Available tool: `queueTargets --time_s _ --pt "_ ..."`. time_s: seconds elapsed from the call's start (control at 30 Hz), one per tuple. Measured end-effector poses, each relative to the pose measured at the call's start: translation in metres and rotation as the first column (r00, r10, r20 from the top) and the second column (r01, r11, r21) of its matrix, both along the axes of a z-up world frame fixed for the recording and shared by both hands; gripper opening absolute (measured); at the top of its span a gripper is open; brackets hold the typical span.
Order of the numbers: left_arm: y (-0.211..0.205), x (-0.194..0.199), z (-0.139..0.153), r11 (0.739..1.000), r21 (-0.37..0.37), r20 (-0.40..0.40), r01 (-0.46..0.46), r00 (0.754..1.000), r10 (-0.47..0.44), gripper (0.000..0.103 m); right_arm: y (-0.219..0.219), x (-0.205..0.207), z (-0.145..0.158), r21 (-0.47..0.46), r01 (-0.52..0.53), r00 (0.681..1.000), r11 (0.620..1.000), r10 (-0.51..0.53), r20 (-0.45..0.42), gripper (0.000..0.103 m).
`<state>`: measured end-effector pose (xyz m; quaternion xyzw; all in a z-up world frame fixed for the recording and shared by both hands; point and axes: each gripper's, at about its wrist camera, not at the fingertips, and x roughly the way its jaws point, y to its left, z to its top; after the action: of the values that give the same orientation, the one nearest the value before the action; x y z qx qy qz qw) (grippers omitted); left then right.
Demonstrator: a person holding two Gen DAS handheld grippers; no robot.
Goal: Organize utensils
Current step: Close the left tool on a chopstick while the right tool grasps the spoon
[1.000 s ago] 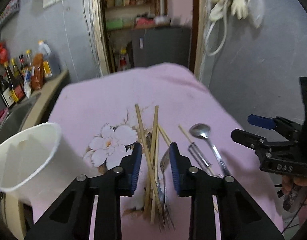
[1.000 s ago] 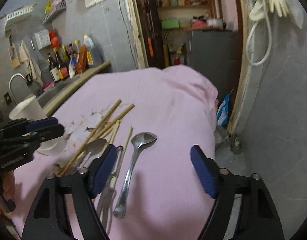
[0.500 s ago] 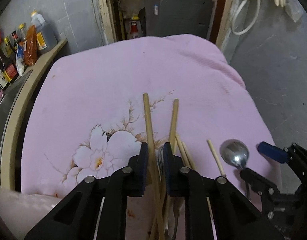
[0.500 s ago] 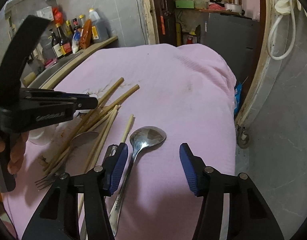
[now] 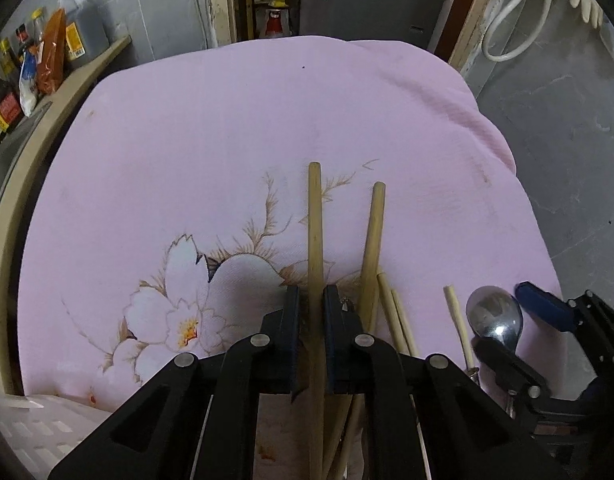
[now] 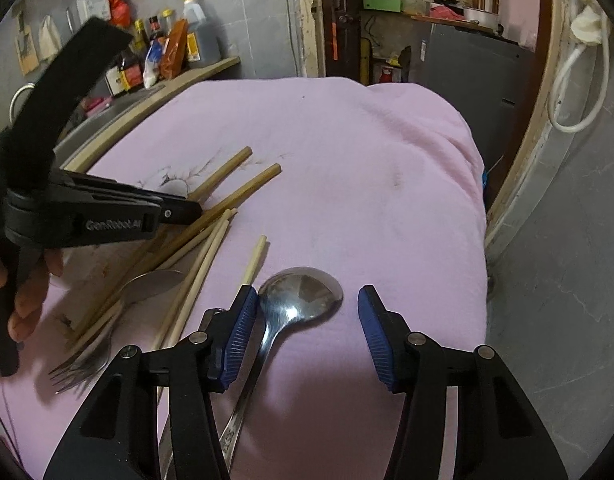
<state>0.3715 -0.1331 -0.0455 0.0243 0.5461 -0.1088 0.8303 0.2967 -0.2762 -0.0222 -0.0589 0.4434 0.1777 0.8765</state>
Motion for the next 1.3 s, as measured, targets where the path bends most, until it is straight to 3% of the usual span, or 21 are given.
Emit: queueTargets --time_s 0.3,0.43,0.57,0.7,0.83,0.9,1.0,1.3 --pt "0.006 -0.006 0.008 0.998 -0.064 -0.019 -0.015 1.0 0.014 0.005 0.007 0.0 -0.002 -0.034 -0.008 1.0 0.999 0.007 -0.007 0.042" --pt "0.003 -0.022 0.018 0.996 -0.091 0.039 0.007 0.999 -0.004 0.005 0.004 -0.006 0.001 -0.018 0.008 1.0 1.0 -0.008 0.012 0.042" --pt "0.007 -0.05 0.036 0.987 -0.155 0.142 0.051 0.989 -0.028 0.005 0.005 -0.029 0.01 -0.034 0.015 0.994 0.999 -0.011 0.113 0.041" --pt "0.013 -0.087 0.058 0.975 -0.199 0.331 0.095 0.943 -0.024 0.005 0.005 -0.062 0.026 -0.025 0.041 0.959 0.999 -0.033 0.281 0.041" --pt "0.015 -0.103 0.069 0.961 -0.249 0.422 0.119 0.907 -0.003 0.005 0.005 -0.092 0.039 -0.023 0.074 0.895 0.997 -0.056 0.443 0.041" --pt "0.014 -0.105 0.072 0.956 -0.261 0.44 0.136 0.898 -0.008 0.005 0.006 -0.102 0.045 -0.02 0.097 0.858 0.995 -0.074 0.509 0.041" --pt "0.01 -0.099 0.073 0.948 -0.272 0.441 0.164 0.897 -0.028 0.005 0.004 -0.107 0.052 -0.011 0.125 0.827 0.992 -0.098 0.554 0.041" --pt "0.009 -0.06 0.07 0.924 -0.302 0.4 0.234 0.911 -0.1 0.005 0.005 -0.109 0.058 0.004 0.165 0.822 0.986 -0.14 0.551 0.041"
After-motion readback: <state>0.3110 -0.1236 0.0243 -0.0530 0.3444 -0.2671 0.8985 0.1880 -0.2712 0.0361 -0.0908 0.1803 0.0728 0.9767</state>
